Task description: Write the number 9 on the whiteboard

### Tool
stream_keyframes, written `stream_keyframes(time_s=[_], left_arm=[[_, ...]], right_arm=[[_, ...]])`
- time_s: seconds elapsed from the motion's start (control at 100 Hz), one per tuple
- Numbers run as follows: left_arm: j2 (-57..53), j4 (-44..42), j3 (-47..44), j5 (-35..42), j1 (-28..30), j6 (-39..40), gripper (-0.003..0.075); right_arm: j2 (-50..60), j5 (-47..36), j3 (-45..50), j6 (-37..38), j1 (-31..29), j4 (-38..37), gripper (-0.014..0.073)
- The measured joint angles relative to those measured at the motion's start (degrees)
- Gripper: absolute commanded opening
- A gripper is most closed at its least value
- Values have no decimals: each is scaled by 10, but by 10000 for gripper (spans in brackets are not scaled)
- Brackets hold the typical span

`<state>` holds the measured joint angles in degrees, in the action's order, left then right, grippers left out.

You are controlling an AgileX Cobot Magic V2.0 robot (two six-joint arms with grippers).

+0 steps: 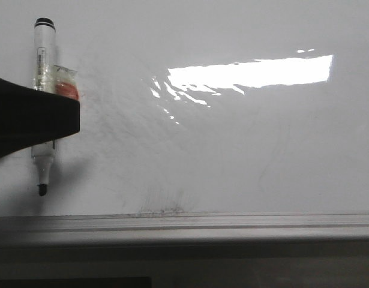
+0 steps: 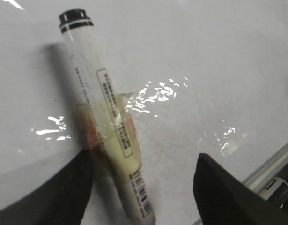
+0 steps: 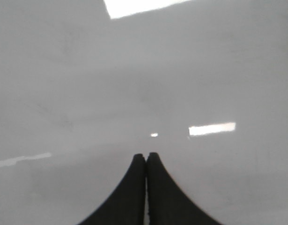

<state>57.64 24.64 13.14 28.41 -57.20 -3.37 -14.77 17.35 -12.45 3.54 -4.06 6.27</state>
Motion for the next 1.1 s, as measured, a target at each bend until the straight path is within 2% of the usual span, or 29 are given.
stream_keyframes(time_s=[0.08,0.23,0.29,0.53,0.65,0.72,0.91,1.1], left_arm=[[4,24,2,1,-1,0,288],[14,47,4,-1,-1,0,39],[17,50,4,-4,-1,0,-20],[18,46,4,-8,-1,0,-20],[19,2,4,-19,-1,0,-20],[20,-34,4,-27,-1,0,-20],[24,-150,13,-41,0,-1,-20],[24,-297,36,-48,0,-12,-20]], right_arm=[[0,6,0,0,3,0,-63],[0,18,0,0,16,1,-63],[0,27,0,0,22,2,-63],[-3,67,-23,-1,73,3,-63],[-22,104,-48,-1,120,4,-55],[-38,124,-70,-7,154,7,-5],[-98,142,-132,-80,262,54,235],[-186,141,-187,-107,369,73,260]])
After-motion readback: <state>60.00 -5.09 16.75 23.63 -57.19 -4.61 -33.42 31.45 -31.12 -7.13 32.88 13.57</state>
